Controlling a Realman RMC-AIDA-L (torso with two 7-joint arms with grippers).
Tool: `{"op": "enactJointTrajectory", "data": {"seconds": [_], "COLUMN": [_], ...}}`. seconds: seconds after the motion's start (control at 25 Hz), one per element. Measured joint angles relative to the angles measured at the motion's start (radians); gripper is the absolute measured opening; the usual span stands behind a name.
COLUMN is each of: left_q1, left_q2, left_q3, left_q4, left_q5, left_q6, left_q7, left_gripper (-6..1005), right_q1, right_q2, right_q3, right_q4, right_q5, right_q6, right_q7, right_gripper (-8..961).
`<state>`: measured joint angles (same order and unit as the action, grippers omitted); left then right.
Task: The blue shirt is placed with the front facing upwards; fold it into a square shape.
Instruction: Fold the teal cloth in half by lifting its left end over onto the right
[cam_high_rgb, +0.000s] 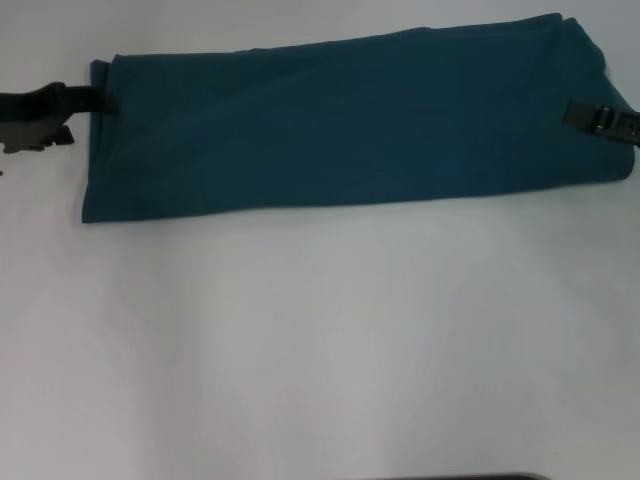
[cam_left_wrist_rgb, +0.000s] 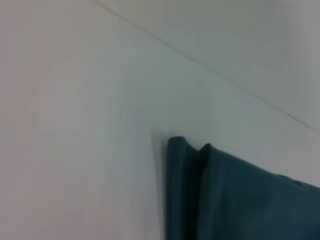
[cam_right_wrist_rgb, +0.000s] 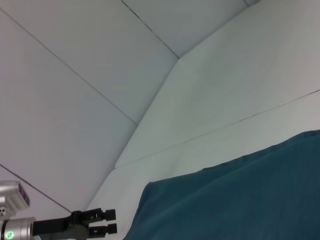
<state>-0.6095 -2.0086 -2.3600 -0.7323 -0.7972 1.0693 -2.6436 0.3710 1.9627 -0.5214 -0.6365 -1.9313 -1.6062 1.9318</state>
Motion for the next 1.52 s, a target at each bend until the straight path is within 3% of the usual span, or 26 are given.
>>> {"op": "enactJointTrajectory", "data": {"seconds": [0.36,1.52], "left_q1": [-0.007,-0.059], "left_q2": [-0.024,-0.025], "left_q3": [-0.001,0.001], "left_q4": [0.007,0.084], "left_q5": [0.051,0.049], "left_q6": [-0.041,-0.023], "left_q7": [-0.037,-0.050], "left_gripper": [865,865], "right_q1": [0.000,-0.002], "right_q2": [0.001,0.001], "right_q3": [0.000,0.001], "right_q4": [0.000,0.000], "right_q5": [0.000,0.000], "right_q6": [-0.001,-0.007], "right_q7": [0.001,0.005], "right_gripper": [827,828]}}
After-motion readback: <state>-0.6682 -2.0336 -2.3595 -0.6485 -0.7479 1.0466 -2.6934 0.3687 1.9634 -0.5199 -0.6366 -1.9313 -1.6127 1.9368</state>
